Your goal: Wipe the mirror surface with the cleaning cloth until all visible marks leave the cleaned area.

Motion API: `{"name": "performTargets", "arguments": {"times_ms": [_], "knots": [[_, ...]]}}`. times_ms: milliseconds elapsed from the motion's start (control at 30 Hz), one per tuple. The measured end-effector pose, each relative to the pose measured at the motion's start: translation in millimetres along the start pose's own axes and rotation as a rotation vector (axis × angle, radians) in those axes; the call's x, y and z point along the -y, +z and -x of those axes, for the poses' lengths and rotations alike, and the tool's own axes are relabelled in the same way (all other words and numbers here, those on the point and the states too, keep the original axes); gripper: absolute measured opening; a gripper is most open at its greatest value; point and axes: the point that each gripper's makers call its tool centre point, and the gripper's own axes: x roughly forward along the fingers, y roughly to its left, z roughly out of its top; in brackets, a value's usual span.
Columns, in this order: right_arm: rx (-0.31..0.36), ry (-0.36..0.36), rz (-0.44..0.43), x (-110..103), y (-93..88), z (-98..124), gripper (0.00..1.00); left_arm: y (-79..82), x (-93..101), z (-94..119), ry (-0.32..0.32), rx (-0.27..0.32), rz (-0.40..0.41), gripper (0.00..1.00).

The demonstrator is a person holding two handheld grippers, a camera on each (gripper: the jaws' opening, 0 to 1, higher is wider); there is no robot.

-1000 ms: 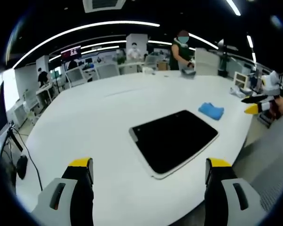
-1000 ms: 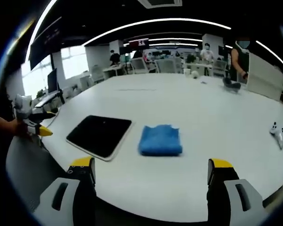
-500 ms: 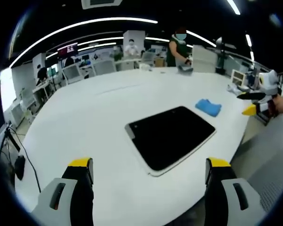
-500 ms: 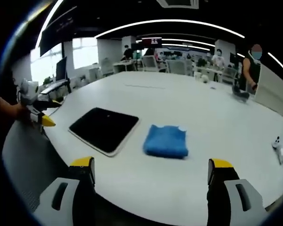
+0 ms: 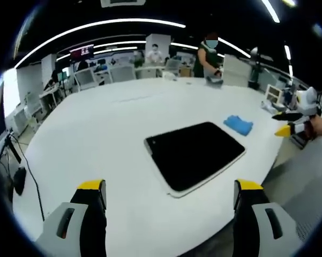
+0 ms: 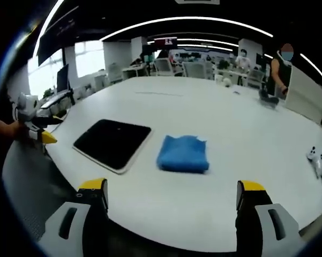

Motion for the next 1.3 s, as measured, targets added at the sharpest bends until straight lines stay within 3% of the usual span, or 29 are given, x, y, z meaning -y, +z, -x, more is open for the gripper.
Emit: {"name": "performTargets", "arguments": {"times_ms": [100, 200, 367, 500, 667, 733, 767, 800, 833, 1000, 1033, 1067, 1133, 1200, 1300], "knots": [[-0.002, 0.004, -0.006, -1, -1.2, 1, 1.00, 2.1, -0.1, 0, 0.012, -0.004, -0.063, 0.99], [0.009, -0.003, -0.009, 1, 2.6, 2, 1.00, 3.8, -2.4, 1, 0.025, 0.000, -0.061, 0.99], [-0.009, -0.001, 0.000, 0, 0.9, 3, 1.00, 4.7, -1.1, 2, -0.020, 0.033, 0.060, 0.99], [-0.012, -0.001, 0.003, -2, 0.7, 2, 1.00, 8.2, 0.4, 4, -0.015, 0.055, 0.033, 0.99], [-0.011, 0.009, -0.004, -3, 0.7, 3, 1.00, 2.6, 2.2, 3, -0.026, 0.023, 0.043, 0.99], [-0.008, 0.011, 0.009, -4, 3.0, 2, 0.98, -1.6, 3.5, 1, -0.024, -0.006, 0.010, 0.99], [-0.046, -0.006, 0.066, 0, -3.0, 2, 0.93, -3.4, 4.3, 0, -0.023, -0.015, -0.010, 0.99], [-0.075, -0.005, 0.068, -1, -8.5, 2, 0.90, -6.7, 2.8, -1, -0.019, -0.038, -0.031, 0.99], [-0.049, 0.001, 0.044, -4, -5.8, 0, 0.91, -7.9, 1.6, -2, -0.012, -0.050, -0.025, 0.99], [-0.059, 0.008, -0.005, -1, -6.8, 1, 0.94, -4.1, -1.6, 1, 0.003, -0.021, -0.009, 0.99], [-0.088, 0.010, -0.019, -1, -10.5, 1, 0.93, -4.1, -3.6, 1, 0.010, -0.019, -0.001, 0.99], [-0.161, -0.017, -0.040, 4, -18.6, 4, 0.93, -4.1, -4.9, 1, 0.014, -0.018, 0.007, 0.99], [-0.140, -0.006, -0.047, 5, -6.6, 3, 0.93, -4.0, -4.7, 1, 0.016, -0.018, 0.005, 0.99], [-0.174, -0.022, -0.038, 10, 2.5, 5, 0.93, -2.0, -6.6, -1, 0.023, -0.011, -0.022, 0.99], [-0.167, -0.002, -0.031, 11, 25.4, 6, 0.90, -1.3, -3.6, 0, 0.017, -0.011, -0.030, 0.99]]}}
